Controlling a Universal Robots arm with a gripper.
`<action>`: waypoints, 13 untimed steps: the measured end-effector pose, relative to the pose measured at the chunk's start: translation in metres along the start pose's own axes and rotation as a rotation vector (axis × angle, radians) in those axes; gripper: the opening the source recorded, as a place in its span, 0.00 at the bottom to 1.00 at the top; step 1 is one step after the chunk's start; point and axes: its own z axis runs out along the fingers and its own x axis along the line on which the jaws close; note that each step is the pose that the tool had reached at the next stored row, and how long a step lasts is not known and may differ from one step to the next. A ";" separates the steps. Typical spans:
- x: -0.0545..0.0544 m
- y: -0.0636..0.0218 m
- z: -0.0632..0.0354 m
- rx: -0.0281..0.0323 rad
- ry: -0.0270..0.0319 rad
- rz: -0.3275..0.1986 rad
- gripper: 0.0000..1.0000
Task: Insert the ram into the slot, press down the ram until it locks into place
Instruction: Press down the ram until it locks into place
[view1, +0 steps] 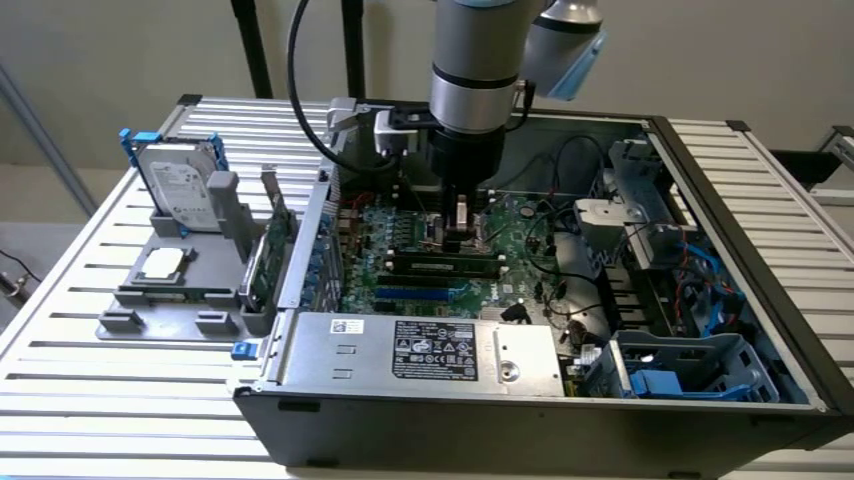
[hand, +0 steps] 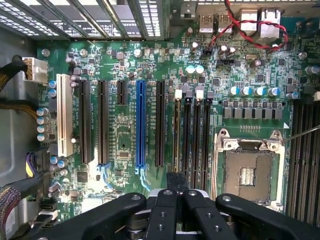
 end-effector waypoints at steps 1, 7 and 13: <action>0.000 0.0002 0.0010 0.0000 0.0001 0.000 0.11; -0.002 0.0014 0.0092 0.0001 0.0001 -0.004 0.11; -0.007 0.0015 0.0143 0.0005 -0.0002 -0.012 0.11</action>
